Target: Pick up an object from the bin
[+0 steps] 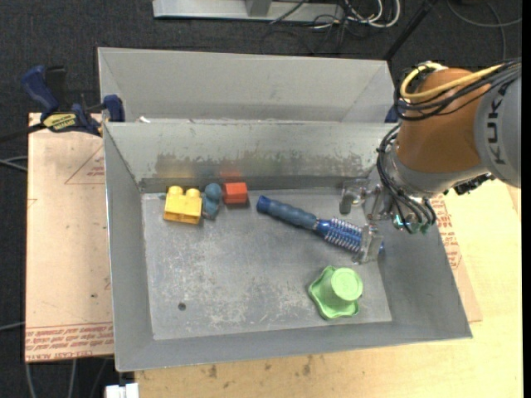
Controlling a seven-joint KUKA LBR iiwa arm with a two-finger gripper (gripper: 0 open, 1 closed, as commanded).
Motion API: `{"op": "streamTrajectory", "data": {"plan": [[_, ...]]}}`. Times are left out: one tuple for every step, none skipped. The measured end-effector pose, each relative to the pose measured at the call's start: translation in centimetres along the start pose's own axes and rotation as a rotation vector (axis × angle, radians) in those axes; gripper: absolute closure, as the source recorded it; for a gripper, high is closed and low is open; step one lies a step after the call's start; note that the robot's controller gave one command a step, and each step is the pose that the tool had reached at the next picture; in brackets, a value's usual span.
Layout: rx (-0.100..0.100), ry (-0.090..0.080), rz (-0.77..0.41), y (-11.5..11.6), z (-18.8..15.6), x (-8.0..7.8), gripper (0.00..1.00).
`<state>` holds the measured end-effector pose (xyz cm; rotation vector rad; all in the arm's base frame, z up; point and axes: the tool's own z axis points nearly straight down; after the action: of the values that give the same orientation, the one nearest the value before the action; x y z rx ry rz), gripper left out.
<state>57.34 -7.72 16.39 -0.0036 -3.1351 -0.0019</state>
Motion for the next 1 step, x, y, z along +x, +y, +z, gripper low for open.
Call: {"op": "streamTrajectory", "data": {"plan": [[0.000, -0.007, 0.039, -0.47, 9.74, -2.64, 0.00]]}}
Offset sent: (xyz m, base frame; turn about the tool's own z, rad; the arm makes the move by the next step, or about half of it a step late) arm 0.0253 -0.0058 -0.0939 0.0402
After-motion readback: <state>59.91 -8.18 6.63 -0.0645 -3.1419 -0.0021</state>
